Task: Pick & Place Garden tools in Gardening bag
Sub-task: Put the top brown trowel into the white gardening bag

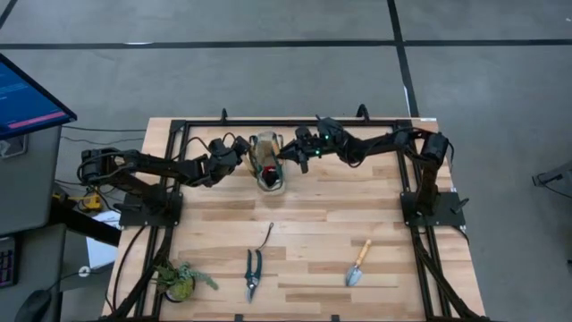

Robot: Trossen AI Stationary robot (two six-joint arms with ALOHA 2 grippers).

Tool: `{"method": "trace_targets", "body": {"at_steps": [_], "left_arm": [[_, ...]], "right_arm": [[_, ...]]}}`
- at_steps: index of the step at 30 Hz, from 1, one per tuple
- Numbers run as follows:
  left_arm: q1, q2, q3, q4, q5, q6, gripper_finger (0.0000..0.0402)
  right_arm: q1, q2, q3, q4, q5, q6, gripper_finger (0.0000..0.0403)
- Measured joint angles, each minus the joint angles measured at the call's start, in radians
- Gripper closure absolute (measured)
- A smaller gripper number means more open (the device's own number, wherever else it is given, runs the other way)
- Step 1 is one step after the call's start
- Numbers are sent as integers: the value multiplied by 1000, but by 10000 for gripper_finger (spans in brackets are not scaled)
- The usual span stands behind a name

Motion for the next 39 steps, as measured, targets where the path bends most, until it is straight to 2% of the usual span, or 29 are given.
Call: {"method": "trace_targets", "body": {"at_steps": [5, 11, 13, 15, 18, 22, 27, 29, 31, 36, 39], "left_arm": [[0, 0, 1, 47, 4, 52, 401], [0, 0, 1, 68, 9, 74, 401], [-1, 0, 1, 73, 24, 74, 401], [-1, 0, 1, 74, 41, 74, 401], [-1, 0, 1, 78, 74, 75, 401], [-1, 0, 1, 80, 112, 74, 401], [-1, 0, 1, 81, 151, 74, 401], [-1, 0, 1, 80, 155, 74, 401], [-1, 0, 1, 80, 155, 75, 401], [0, 0, 1, 80, 155, 101, 401], [-1, 0, 1, 79, 156, 103, 401]], "right_arm": [[-28, -51, 0, -131, -4, -44, 348], [-107, -254, 0, -496, 30, -285, 348], [-131, -329, 1, -619, 119, -382, 348], [-157, -387, 1, -715, 254, -494, 348], [-182, -427, 1, -783, 426, -662, 348], [-156, -399, 1, -798, 590, -882, 348], [-75, -309, 1, -731, 949, -1172, 348], [-42, -272, 3, -703, 1052, -1247, 348], [-16, -243, 15, -746, 1097, -1268, 348], [44, -195, 35, -1001, 1162, -1208, 348], [87, -190, 35, -1195, 1076, -1177, 348]]}}
